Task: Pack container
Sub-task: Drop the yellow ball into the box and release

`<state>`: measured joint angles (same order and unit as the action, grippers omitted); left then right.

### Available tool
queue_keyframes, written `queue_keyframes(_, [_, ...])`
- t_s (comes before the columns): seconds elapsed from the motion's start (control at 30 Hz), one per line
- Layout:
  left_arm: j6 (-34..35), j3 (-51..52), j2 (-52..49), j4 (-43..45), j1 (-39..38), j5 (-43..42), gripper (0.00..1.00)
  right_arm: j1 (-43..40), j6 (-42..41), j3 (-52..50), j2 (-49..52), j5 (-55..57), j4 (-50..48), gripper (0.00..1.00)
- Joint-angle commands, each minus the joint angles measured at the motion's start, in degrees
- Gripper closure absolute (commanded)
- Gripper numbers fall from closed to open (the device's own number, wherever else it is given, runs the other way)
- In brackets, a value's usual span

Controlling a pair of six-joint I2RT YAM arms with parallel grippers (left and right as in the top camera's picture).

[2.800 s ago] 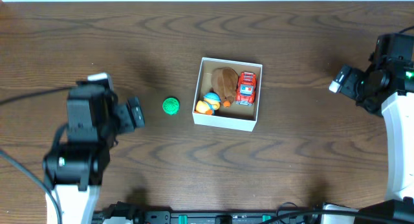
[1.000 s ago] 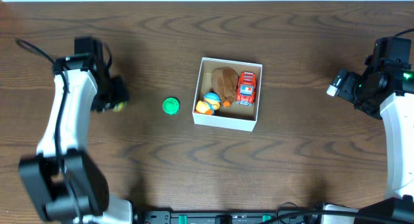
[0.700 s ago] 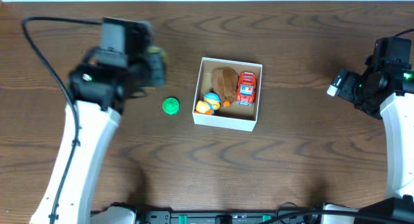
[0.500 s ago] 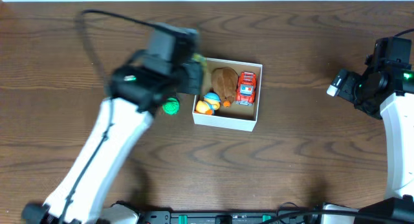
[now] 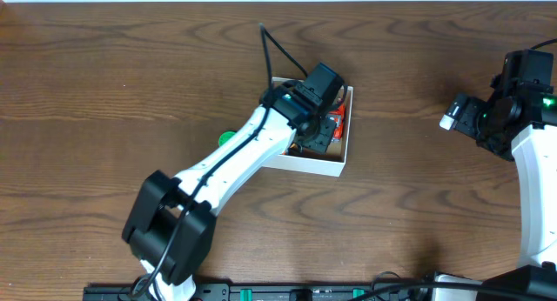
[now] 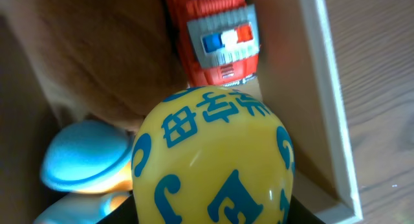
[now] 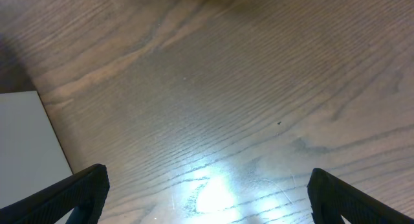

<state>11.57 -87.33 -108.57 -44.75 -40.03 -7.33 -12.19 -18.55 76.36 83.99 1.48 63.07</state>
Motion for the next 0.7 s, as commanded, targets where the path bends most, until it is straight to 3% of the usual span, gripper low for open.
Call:
queue_keyframes(0.0, [0.1,0.1,-0.2,0.1,0.1,0.3,0.40,-0.1,1.0,-0.2,0.3,0.0,0.0,0.01])
queue_keyframes(0.3, [0.0,-1.8,7.8,-0.9,2.1,0.6,0.07,-0.1,1.1,-0.2,0.3,0.0,0.0,0.01])
queue_keyframes(0.43, [-0.2,-1.8,16.6,-2.4,6.1,5.2,0.01,-0.1,1.5,-0.2,0.3,0.0,0.0,0.01])
queue_keyframes(0.67, [1.2,-1.8,24.1,-9.0,20.0,9.0,0.02,-0.1,1.5,-0.2,0.3,0.0,-0.1,0.01])
